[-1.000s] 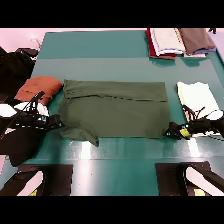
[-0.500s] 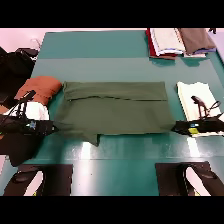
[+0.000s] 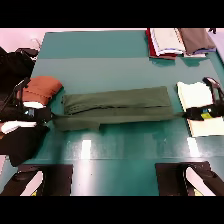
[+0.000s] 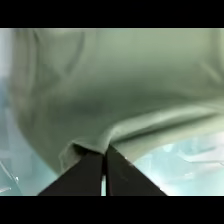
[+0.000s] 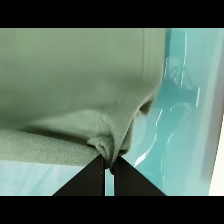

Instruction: Fold the shirts.

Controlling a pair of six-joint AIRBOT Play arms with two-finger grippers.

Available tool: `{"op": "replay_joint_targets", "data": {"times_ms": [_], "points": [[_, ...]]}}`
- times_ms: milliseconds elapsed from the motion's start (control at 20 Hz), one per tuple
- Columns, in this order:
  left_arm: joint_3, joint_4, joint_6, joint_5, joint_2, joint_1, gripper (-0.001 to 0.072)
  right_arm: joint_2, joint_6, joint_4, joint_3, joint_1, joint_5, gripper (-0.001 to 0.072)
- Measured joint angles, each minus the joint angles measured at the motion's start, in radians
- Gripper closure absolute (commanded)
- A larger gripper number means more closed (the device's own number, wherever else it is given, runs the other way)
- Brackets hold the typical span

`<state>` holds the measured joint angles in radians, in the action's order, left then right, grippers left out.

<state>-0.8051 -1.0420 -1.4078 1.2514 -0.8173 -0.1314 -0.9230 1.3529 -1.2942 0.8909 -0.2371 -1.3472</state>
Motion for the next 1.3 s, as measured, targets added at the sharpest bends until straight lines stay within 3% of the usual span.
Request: {"op": "replay_joint_targets", "data": {"times_ms": [450,500,550,600,650,700,750,850,900,1150,1300], "points": [[-0.229,0.042,0.091,-0.238,-0.492,0.0,0.0682,-0.506,0.052,-0.007,0.393,0.128,0.096,0.0694],[-0.246,0.048,0.094,-0.252,-0.515,0.0,0.0679,-0.538,0.055,-0.005,0.43,0.131,0.098,0.0665],[-0.263,0.054,0.095,-0.266,-0.533,0.0,0.0502,-0.563,0.058,0.001,0.46,0.134,0.101,0.0446],[-0.277,0.057,0.098,-0.278,-0.544,0.0,0.0186,-0.585,0.058,0.013,0.49,0.132,0.106,0.0266],[-0.292,0.061,0.097,-0.285,-0.554,-0.002,0.014,-0.6,0.058,0.032,0.512,0.124,0.109,0.0259],[-0.308,0.065,0.093,-0.283,-0.559,-0.002,0.0141,-0.61,0.058,0.063,0.529,0.113,0.111,0.0259],[-0.33,0.072,0.09,-0.277,-0.563,0.0,0.0242,-0.615,0.047,0.098,0.537,0.1,0.111,0.0257],[-0.372,0.075,0.083,-0.241,-0.568,-0.001,0.0661,-0.609,0.016,0.15,0.527,0.055,0.102,0.0246],[-0.39,0.076,0.08,-0.223,-0.57,-0.002,0.0682,-0.599,-0.004,0.175,0.504,0.024,0.093,0.0179],[-0.433,0.105,0.074,-0.153,-0.574,0.043,0.0682,-0.604,-0.105,0.303,0.34,-0.167,0.067,0.0178],[-0.438,0.109,0.072,-0.183,-0.576,0.127,0.0683,-0.65,-0.154,0.386,0.287,-0.209,0.058,0.018]]}}
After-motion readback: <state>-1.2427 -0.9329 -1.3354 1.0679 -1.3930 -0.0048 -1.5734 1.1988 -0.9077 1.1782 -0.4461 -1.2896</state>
